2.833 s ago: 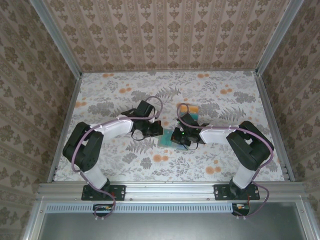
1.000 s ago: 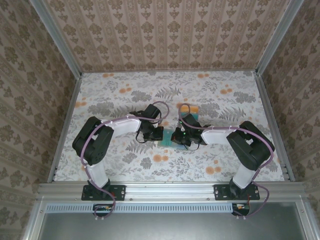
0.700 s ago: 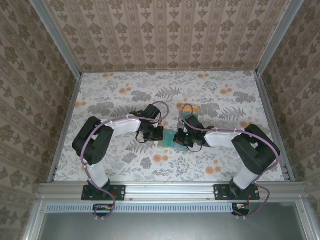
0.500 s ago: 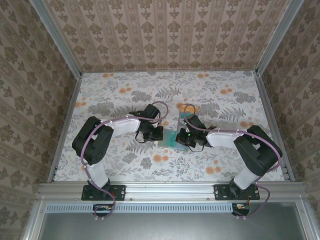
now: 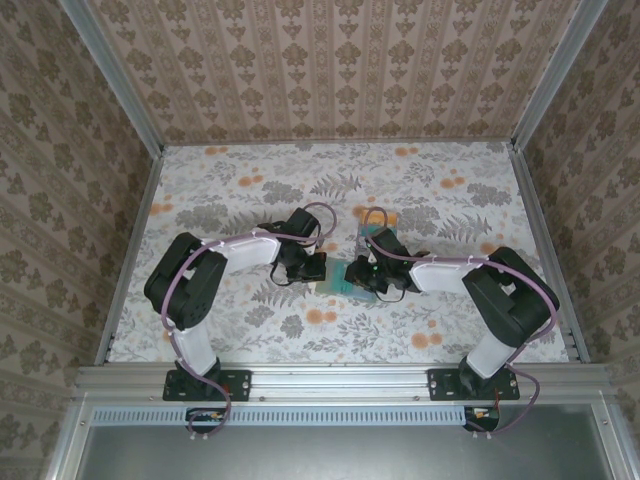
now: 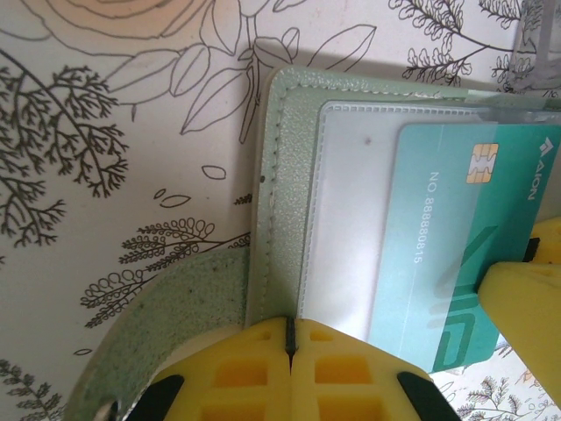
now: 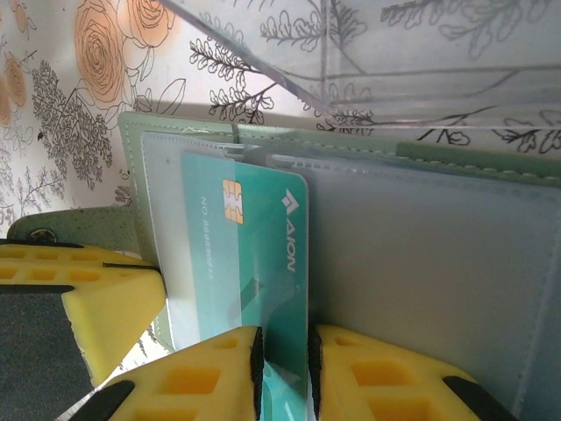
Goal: Take the credit cards out of the card holder
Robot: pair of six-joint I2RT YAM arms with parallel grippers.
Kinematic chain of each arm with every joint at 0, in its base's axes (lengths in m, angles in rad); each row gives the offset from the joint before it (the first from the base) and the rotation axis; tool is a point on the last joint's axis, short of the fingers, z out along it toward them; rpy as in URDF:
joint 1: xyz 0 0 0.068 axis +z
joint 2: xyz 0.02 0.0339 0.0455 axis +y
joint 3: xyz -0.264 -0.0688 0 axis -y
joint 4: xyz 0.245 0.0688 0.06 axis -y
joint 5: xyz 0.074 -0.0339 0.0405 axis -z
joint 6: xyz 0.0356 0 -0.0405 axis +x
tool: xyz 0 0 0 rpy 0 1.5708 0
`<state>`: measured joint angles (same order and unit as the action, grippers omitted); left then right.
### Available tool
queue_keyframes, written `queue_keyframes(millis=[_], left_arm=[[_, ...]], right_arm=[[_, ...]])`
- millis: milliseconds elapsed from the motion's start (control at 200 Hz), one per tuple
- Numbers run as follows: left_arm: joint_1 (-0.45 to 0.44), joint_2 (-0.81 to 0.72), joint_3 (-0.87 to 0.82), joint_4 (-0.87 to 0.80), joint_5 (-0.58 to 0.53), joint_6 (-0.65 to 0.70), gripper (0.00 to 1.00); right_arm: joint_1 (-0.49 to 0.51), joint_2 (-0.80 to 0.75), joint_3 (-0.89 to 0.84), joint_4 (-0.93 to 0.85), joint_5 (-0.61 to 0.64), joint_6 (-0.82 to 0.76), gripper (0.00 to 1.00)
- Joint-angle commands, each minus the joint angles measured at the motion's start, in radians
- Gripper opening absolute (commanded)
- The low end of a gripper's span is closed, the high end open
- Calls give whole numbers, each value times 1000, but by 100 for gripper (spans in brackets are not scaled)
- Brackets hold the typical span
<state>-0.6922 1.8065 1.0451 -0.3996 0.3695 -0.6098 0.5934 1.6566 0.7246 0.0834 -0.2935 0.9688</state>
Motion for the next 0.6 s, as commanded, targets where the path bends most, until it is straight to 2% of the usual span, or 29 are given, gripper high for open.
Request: queue_keyframes(millis=[0, 60, 255, 595], left_arm=[[-3, 33, -7, -9, 5, -4, 0], [-4, 31, -6, -12, 3, -3, 0], [-1, 33, -5, -20, -3, 1, 0], [9, 32, -8, -27, -6, 5, 0]], right_arm=[[0, 38, 6, -13, -2, -4, 22], [1, 33, 3, -15, 4, -2, 16], [-10, -16, -25, -51, 40, -11, 9], [-58, -122, -132, -71, 53, -17, 8]])
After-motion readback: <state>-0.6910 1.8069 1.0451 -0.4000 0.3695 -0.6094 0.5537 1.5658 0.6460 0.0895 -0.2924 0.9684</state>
